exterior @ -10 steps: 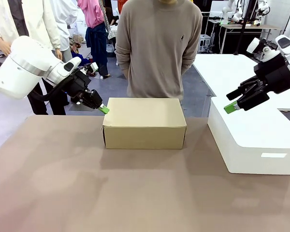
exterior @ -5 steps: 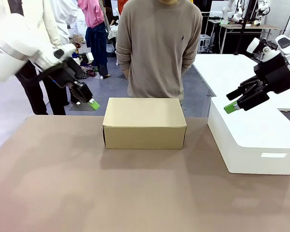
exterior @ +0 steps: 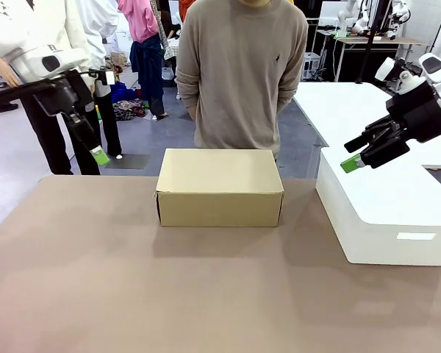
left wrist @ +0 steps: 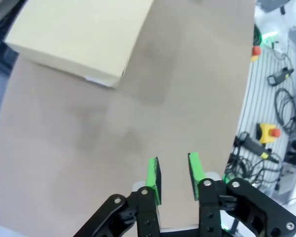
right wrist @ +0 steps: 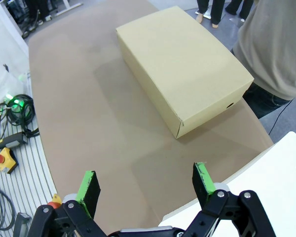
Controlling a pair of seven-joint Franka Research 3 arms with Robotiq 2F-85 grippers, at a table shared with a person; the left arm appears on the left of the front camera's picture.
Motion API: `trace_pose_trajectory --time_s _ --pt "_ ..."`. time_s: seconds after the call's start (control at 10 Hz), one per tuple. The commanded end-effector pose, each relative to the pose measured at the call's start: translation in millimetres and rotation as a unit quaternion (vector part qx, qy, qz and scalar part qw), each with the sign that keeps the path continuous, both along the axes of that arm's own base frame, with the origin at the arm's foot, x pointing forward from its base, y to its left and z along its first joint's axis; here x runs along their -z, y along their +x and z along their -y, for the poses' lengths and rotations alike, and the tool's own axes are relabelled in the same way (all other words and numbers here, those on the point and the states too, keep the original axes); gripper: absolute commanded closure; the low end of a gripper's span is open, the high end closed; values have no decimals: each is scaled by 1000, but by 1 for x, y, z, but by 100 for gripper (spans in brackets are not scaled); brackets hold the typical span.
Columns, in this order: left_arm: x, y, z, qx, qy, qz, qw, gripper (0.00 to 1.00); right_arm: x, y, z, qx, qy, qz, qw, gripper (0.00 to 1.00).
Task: Pack the shoes into the box.
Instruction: Press down on the lid of the Shoes Box.
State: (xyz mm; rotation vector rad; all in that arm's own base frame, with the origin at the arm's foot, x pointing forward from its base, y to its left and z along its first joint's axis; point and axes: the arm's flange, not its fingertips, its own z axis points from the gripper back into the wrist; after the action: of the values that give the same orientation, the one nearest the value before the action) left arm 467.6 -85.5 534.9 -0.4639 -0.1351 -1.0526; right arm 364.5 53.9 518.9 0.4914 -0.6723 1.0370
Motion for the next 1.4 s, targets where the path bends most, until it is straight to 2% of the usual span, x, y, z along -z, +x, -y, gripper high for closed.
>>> trace_pose_trajectory --time_s 0.0,0.1,0.3,0.5,0.6,0.8,0.9,1.3 --pt "0 -19 -13 31 25 38 998 4 2 3 -1 -10 18 12 1000 0" --pt "-2 -28 -18 48 50 51 996 0 2 3 -1 -10 18 12 1000 0" --pt "-1 -34 -23 52 61 72 994 0 2 3 -1 -10 18 12 1000 0" --pt "10 -34 -20 26 76 88 993 0 2 3 -1 -10 18 12 1000 0" --pt "-6 -30 -20 46 63 62 995 0 2 3 -1 -10 18 12 1000 0" --pt "-6 -30 -20 46 63 62 995 0 2 3 -1 -10 18 12 1000 0" --pt "-6 -30 -20 46 63 62 995 0 0 0 0 0 0 0 1000 16" --pt "-6 -30 -20 46 63 62 995 0 -31 31 -42 22 -27 -28 999 95"
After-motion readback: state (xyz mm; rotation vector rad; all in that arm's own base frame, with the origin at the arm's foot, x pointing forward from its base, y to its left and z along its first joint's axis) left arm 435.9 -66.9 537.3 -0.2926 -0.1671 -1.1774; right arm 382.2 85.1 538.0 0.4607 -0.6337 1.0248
